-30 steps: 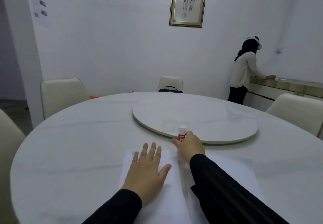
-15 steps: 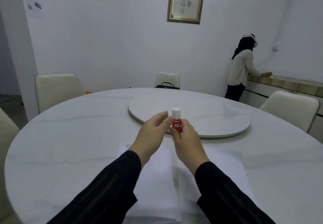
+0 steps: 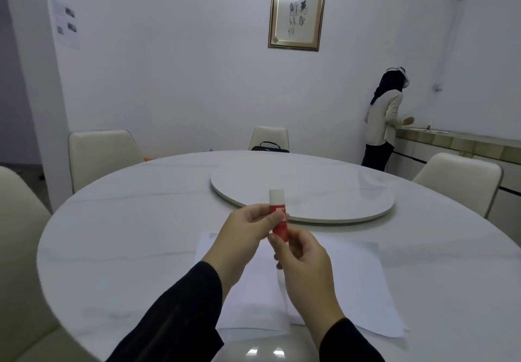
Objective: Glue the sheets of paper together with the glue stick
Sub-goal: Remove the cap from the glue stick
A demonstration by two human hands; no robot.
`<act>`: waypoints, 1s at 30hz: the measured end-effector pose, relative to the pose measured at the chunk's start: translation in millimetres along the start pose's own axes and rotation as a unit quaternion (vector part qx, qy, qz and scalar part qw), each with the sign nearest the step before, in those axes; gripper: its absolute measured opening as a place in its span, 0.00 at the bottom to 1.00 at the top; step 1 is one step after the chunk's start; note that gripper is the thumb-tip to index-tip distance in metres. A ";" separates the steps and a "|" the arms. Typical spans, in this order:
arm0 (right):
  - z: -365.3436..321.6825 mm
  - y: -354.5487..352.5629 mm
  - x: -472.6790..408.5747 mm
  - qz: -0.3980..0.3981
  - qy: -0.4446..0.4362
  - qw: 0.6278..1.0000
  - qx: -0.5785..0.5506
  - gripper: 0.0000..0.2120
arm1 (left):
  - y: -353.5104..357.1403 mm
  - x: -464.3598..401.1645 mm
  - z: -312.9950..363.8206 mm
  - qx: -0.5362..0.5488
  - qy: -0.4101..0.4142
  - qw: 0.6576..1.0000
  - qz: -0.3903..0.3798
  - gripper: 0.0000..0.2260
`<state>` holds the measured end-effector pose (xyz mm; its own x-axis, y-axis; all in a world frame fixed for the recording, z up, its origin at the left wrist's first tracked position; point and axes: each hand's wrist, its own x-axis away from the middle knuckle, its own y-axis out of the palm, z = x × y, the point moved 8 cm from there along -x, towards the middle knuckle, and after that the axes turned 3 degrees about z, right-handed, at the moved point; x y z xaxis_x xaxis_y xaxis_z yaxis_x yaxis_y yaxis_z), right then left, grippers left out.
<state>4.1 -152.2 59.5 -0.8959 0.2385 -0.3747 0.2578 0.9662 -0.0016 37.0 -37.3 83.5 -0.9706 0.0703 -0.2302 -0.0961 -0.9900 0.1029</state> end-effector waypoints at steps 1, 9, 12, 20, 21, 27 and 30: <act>1.3 -0.1 1.4 0.004 0.015 0.999 -0.033 0.05 | 1.7 1.8 -2.6 0.010 -0.003 1.000 -0.015 0.07; 18.7 -7.9 -1.4 0.038 0.091 0.983 -0.154 0.11 | -0.2 2.1 -17.9 0.136 -0.011 0.991 -0.004 0.14; 13.4 -16.6 -11.2 0.066 0.071 0.988 -0.120 0.10 | 3.7 5.1 -31.4 0.154 -0.026 0.988 -0.006 0.14; -8.1 -5.2 -40.8 0.016 0.031 0.999 -0.011 0.12 | 16.6 10.7 -38.5 0.082 -0.029 0.996 -0.028 0.14; -8.9 -3.6 -43.5 0.012 0.030 0.999 0.006 0.12 | 15.3 10.2 -37.9 0.070 -0.026 0.997 -0.022 0.13; -14.9 11.7 -50.4 -0.143 0.085 0.982 -0.094 0.09 | 12.7 10.5 -32.2 0.152 -0.106 0.980 -0.075 0.13; -14.4 13.6 -48.8 -0.169 0.119 0.958 -0.198 0.13 | 15.2 14.6 -22.4 0.173 -0.116 0.973 -0.095 0.14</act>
<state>46.1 -149.3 91.1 -0.9733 -0.1250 -0.1926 -0.1772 0.9424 0.2838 26.4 -54.1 60.0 -0.9478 0.3137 -0.0562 -0.3085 -0.8586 0.4094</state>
